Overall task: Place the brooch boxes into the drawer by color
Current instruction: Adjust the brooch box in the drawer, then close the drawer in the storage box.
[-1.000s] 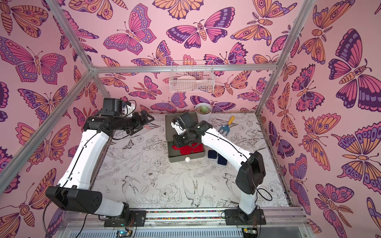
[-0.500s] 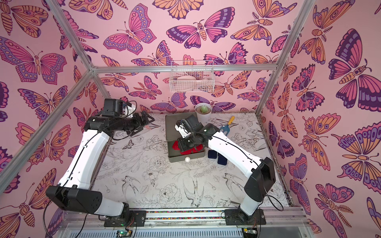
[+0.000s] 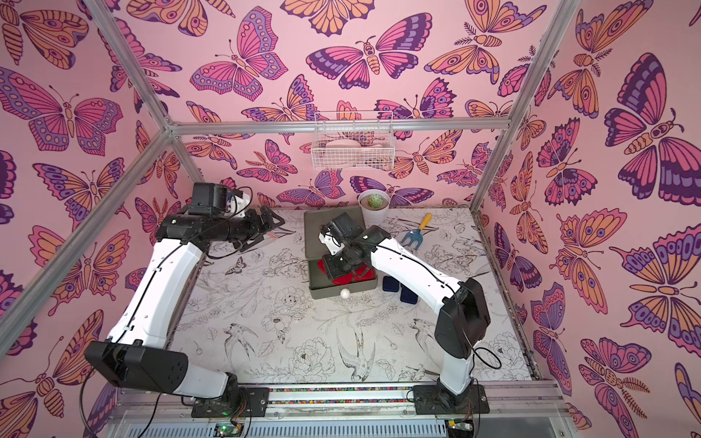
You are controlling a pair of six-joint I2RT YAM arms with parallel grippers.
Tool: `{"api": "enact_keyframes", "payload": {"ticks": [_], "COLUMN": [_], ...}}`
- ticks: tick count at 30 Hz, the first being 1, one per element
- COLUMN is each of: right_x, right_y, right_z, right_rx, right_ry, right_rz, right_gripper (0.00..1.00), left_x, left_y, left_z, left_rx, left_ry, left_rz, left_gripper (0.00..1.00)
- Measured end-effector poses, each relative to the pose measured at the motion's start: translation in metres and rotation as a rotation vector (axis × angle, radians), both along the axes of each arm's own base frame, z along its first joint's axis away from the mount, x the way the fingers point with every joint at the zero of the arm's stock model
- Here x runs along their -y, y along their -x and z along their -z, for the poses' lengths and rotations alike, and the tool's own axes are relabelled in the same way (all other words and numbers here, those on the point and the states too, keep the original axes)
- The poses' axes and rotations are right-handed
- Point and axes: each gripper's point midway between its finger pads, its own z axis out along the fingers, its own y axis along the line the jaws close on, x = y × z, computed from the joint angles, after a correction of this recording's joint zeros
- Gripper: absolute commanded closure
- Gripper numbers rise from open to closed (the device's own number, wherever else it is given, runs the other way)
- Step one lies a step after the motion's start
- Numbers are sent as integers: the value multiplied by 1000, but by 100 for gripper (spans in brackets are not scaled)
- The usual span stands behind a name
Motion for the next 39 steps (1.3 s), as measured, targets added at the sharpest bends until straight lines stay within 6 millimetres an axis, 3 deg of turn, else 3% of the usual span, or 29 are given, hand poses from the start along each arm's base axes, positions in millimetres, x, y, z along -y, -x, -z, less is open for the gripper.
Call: {"api": "enact_keyframes", "payload": {"ticks": [7, 11, 14, 17, 20, 26, 29, 39], "right_x": [4, 26, 46, 66, 84, 91, 90, 74], "right_y": [10, 30, 49, 68, 84, 99, 97, 75], "right_z": [-26, -54, -66, -68, -59, -21, -6, 15], "right_rx": [25, 62, 74, 76, 51, -54, -81, -69], "right_ry": [-58, -98, -124, -153, -158, -132, -104, -75], "right_rz": [-18, -23, -11, 13, 42, 74, 89, 105], "right_gripper": [86, 61, 53, 52, 59, 56, 56, 60], "left_x": [0, 0, 0, -1, -2, -3, -4, -5], "left_y": [0, 2, 3, 4, 6, 5, 5, 1], "left_z": [2, 2, 1, 0, 0, 4, 5, 11], "left_rx": [-2, -4, -1, 3, 4, -2, -2, -13], "left_ry": [-2, -3, -3, -4, -7, -17, -23, -34], "left_rz": [2, 2, 2, 0, -1, -6, -9, -8], "left_gripper": [0, 0, 0, 0, 0, 0, 0, 0]}}
